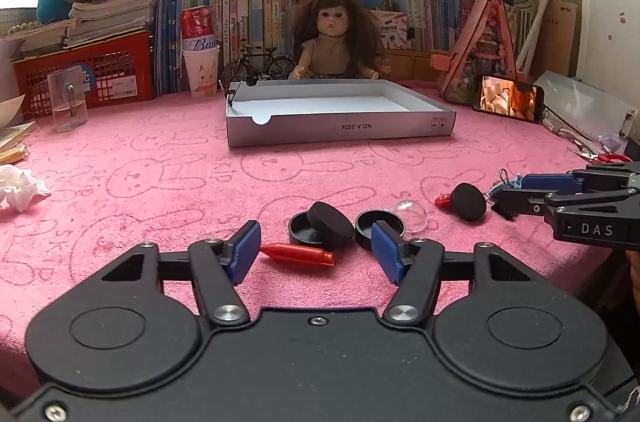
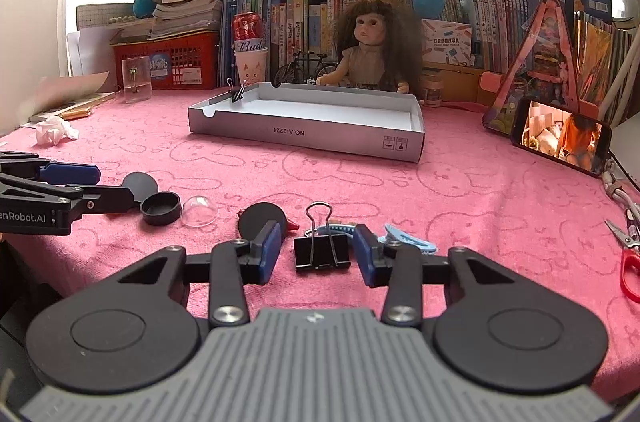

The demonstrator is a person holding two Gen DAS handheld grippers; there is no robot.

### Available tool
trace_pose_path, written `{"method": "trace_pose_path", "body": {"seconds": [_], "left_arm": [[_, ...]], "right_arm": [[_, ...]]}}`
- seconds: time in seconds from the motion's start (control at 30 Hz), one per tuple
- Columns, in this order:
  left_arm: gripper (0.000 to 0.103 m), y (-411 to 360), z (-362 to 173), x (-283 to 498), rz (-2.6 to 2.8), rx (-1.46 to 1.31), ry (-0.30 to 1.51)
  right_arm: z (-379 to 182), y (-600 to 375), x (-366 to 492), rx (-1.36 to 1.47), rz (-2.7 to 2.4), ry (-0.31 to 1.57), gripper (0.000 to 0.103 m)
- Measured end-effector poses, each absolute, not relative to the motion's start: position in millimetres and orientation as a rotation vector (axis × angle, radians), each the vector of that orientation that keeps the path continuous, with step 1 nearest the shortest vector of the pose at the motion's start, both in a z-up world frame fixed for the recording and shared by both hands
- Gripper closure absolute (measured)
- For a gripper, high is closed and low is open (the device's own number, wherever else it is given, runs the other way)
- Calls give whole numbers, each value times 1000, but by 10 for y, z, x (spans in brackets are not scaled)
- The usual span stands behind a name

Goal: Organize rigid objects
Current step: 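Grasp the red crayon with the left tool while the right tool grasps the black binder clip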

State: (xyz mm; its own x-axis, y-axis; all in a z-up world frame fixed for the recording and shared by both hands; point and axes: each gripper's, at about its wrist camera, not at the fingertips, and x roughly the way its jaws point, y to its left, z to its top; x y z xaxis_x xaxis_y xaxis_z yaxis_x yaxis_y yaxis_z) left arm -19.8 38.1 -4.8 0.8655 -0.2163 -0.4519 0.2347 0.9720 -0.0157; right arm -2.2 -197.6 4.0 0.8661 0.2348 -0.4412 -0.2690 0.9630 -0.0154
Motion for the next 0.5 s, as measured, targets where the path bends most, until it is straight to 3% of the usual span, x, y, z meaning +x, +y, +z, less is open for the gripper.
{"method": "trace_pose_path", "body": {"seconds": [0.5], "left_arm": [[49,459,-134,-103,-237,116,482]], "right_arm": [[-31,-2010,54,-99,282,481,57]]}}
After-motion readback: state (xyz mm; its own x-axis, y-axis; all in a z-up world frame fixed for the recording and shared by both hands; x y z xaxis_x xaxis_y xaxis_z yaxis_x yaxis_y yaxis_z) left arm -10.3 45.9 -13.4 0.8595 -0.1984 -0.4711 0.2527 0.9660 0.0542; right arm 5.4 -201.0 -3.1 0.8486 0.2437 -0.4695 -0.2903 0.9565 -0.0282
